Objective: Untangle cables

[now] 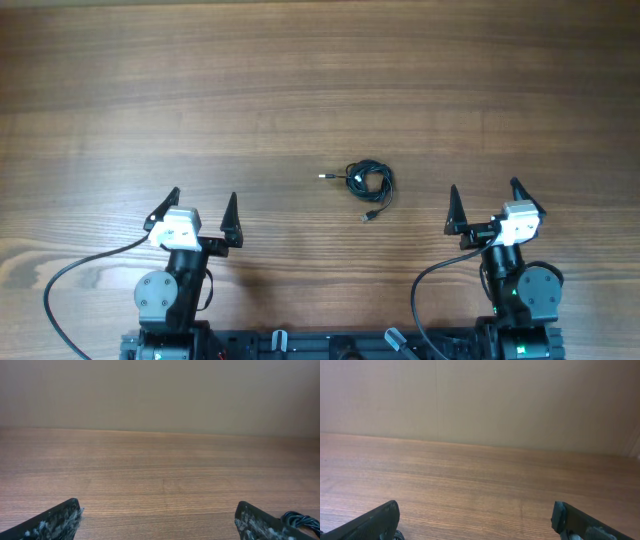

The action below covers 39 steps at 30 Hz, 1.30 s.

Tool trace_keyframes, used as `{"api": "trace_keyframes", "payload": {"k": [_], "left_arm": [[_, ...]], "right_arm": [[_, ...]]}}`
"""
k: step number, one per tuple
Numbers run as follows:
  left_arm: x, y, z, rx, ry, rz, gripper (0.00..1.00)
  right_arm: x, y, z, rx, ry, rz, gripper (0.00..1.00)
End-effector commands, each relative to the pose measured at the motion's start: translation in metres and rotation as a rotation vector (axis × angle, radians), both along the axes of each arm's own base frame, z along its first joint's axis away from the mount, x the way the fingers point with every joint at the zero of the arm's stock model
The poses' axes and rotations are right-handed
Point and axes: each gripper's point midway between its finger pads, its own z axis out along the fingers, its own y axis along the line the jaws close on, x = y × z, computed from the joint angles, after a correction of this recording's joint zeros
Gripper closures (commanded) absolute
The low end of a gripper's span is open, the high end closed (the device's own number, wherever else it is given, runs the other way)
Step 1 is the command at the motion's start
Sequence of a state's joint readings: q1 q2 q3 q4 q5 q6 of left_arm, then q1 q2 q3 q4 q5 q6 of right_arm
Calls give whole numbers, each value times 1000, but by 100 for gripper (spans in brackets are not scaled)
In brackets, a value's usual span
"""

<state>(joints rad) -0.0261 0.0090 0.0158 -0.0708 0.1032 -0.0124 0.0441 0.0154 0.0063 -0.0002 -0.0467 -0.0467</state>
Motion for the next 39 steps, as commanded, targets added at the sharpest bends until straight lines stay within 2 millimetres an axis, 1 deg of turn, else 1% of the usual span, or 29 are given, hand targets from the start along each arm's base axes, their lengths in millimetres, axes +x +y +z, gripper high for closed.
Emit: {"api": "trace_keyframes", "payload": {"k": [1,16,21,30,33,34,35,37,38,39], "left_arm": [[0,-2,-3,1,1,-10,0],[0,-2,-3,1,1,-10,0],[0,-2,-3,1,1,-10,0],[0,-2,-3,1,1,-10,0],[0,-3,4,-1,-27,-19,0],[-1,-11,5,-3,-30,-64,0],[-2,-14,6,-14,-33,-81,0],[-2,-15,21,-206,-51,-84,0],[-5,-16,34,-306,-58,-90,0],[-6,-16,43,-335,-66,-96,0]], "right_arm": [[0,-3,3,-4,-13,-16,0],[0,-3,3,-4,-13,-17,0],[1,-3,-4,-6,18,-16,0],[2,-3,-5,-6,19,-16,0],[2,-3,-5,-6,19,-16,0],[2,-3,-5,-6,19,-16,0],[2,-3,-5,-6,19,-16,0],[2,-3,-5,-6,19,-16,0],[2,-3,-5,-6,19,-16,0],[2,-3,-5,-6,19,-16,0]]}}
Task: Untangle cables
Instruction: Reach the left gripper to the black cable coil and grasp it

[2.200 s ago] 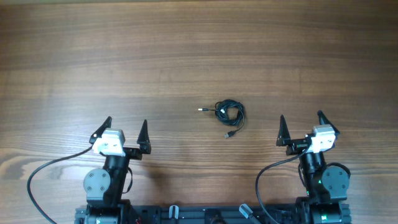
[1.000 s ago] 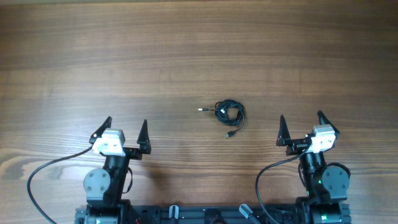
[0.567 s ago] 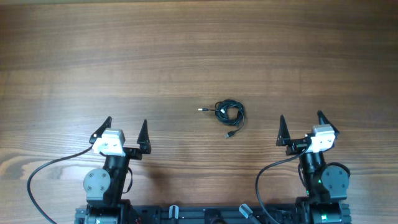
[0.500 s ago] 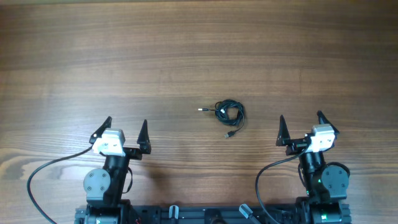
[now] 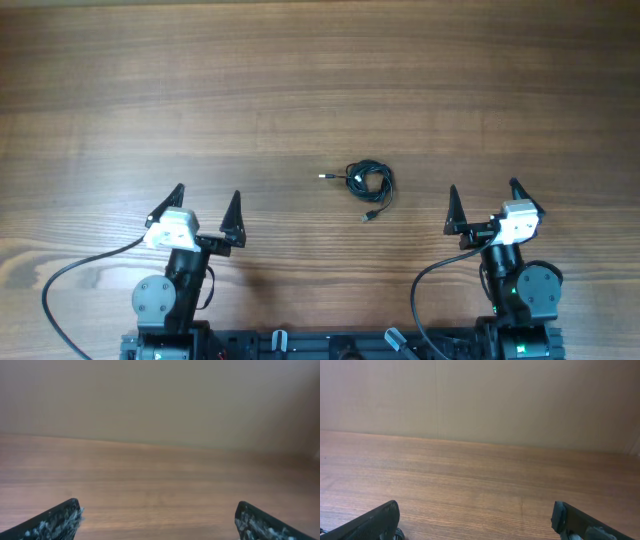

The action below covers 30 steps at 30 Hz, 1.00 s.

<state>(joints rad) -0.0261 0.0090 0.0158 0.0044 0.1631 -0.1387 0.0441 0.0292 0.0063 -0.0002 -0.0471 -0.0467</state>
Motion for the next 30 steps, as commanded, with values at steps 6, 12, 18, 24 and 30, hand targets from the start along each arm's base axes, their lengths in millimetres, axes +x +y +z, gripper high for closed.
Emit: {"api": "trace_keyframes", "payload": {"k": [6,12,18,24,30], "left_arm": [[-19,-10,78,-208,27,-69,0],[4,-24,110,-214,260,-123,0],[46,-77,105,-186,588,-268,0],[73,-174,53,-91,739,-489,0],[93,-224,-31,69,837,-592,14]], "right_arm": [[1,-3,-2,-6,5,-17,0],[1,-3,-2,-5,5,-17,0],[1,-3,-2,-6,5,-17,0],[1,-3,-2,-5,5,-17,0],[1,-3,-2,-6,5,-17,0]]}}
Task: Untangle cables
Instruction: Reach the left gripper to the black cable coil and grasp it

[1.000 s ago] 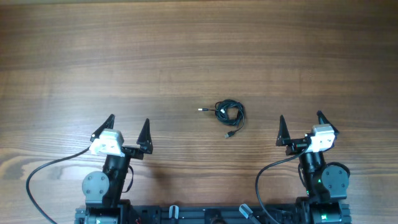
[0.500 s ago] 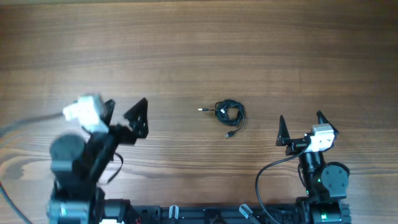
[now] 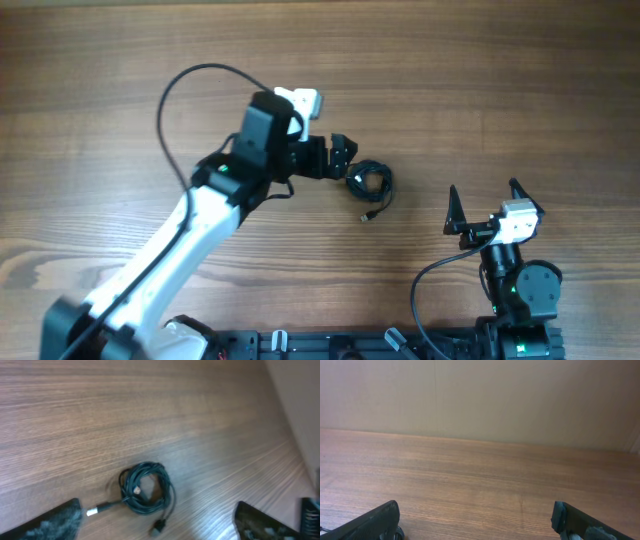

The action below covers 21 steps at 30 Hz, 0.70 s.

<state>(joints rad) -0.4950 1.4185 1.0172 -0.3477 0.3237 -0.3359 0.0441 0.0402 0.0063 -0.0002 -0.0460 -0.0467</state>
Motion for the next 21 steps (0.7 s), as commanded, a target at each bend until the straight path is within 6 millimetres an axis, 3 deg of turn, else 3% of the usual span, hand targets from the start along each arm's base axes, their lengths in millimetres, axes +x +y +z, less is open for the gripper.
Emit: {"api": "trace_keyframes", "payload": {"k": [1,3,6,11,16,20,21], "left_arm": [[11,-28,-37,76,-50,-141,24],[19,-42,-59,95,-72,-180,36],[30,-59,-91,97,-79,-198,36],[41,-54,-148,178,-33,-156,54],[25,-57,-170,210,32,-181,68],[14,-66,-172,223,36,-208,96],[15,-65,-171,219,39,-201,96]], "right_arm": [[0,-3,1,-5,-6,-15,0],[0,-3,1,-5,-6,-15,0],[0,-3,1,-5,-6,-15,0],[0,-3,1,-5,-6,-15,0],[0,-3,1,-5,-6,-15,0],[0,-3,1,-5,-6,-15,0],[0,-3,1,-5,-6,-15,0]]}}
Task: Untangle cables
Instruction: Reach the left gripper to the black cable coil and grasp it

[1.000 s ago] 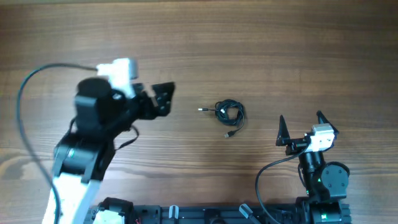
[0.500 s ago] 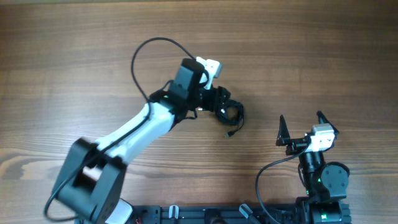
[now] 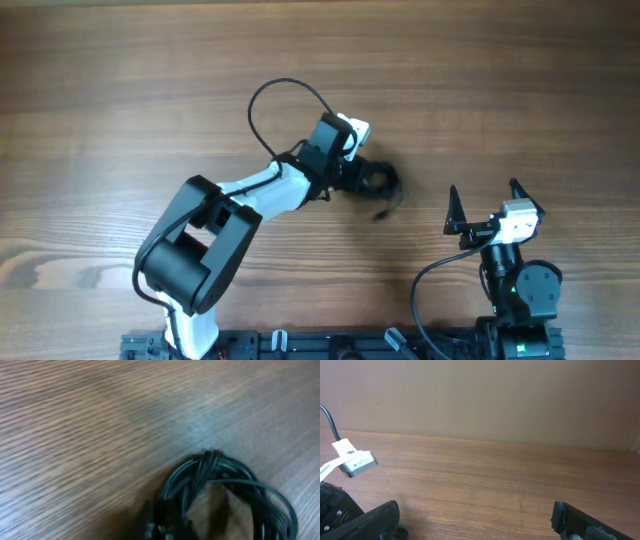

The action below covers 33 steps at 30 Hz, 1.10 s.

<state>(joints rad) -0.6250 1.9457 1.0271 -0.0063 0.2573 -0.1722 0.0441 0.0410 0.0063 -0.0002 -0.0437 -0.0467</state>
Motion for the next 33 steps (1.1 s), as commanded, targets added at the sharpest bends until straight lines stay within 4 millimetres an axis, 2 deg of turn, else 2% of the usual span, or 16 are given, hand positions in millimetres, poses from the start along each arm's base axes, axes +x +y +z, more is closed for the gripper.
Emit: {"api": "trace_keyframes", "payload": {"k": [1,3,4,6,8,10,11,12,13,15,16,21,24,28,32,33], "left_arm": [[5,6,-5,26,15,69,96],[21,34,2,50,35,282,96],[29,62,13,77,47,444,96],[31,108,37,115,51,697,96],[26,137,65,146,14,819,96],[20,147,85,154,-13,836,96],[16,148,93,144,-12,832,78],[11,147,94,145,2,823,48],[6,147,91,156,27,812,33],[-10,151,81,203,92,793,14],[-17,154,77,231,117,789,1],[-20,156,75,230,135,815,0],[-23,159,68,172,211,977,8],[-26,160,50,123,296,1156,9],[-19,161,27,146,313,1182,25],[-12,166,20,144,311,1203,29]], "right_arm": [[0,-3,1,-5,-7,-13,0],[0,-3,1,-5,-7,-13,0],[0,-3,1,-5,-6,-13,0],[0,-3,1,-5,-7,-13,0],[0,-3,1,-5,-7,-13,0],[0,-3,1,-5,-7,-13,0],[0,-3,1,-5,-7,-13,0],[0,-3,1,-5,-7,-13,0],[0,-3,1,-5,-7,-13,0],[0,-3,1,-5,-7,-13,1],[0,-3,1,-5,-7,-13,0],[0,-3,1,-5,-7,-13,0],[0,-3,1,-5,-7,-13,0],[0,-3,1,-5,-7,-13,0],[0,-3,1,-5,-7,-13,0],[0,-3,1,-5,-7,-13,0]]}}
